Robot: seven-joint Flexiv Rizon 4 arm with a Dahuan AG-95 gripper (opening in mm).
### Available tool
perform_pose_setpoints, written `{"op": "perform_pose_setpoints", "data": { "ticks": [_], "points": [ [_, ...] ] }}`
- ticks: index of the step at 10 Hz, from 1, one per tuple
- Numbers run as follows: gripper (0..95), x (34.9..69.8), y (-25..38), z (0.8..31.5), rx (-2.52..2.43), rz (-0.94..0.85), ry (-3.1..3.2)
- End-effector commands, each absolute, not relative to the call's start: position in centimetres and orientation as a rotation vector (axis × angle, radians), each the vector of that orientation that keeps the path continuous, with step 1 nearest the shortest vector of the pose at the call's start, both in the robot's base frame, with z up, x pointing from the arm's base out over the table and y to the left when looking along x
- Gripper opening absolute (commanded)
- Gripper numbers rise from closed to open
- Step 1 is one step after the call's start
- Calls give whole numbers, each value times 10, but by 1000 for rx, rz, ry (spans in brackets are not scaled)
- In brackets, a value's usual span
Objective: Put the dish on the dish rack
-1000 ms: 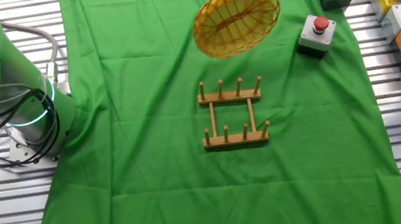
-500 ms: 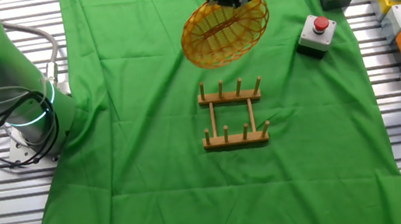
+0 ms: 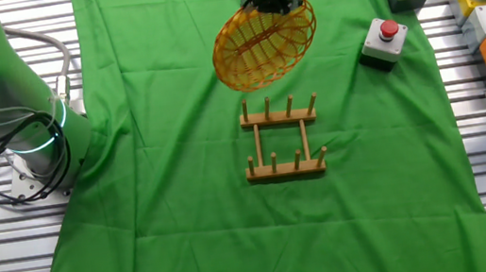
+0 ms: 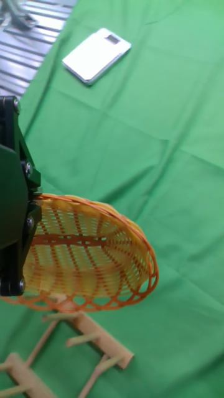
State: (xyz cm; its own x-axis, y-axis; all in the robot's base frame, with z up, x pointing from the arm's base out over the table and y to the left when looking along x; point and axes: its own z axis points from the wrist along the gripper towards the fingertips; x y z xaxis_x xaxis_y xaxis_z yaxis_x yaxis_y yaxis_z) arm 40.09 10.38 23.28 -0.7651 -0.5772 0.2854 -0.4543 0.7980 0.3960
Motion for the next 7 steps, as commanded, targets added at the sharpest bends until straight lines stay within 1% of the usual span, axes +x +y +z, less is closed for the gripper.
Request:
{"op": "perform_pose_setpoints", "data": {
  "ticks": [1,5,7],
  "points": [
    [0,398,93,232,806,-426,-2582],
    [0,399,74,230,862,-436,-2564],
    [0,400,73,231,864,-434,-2564]
  ]
}}
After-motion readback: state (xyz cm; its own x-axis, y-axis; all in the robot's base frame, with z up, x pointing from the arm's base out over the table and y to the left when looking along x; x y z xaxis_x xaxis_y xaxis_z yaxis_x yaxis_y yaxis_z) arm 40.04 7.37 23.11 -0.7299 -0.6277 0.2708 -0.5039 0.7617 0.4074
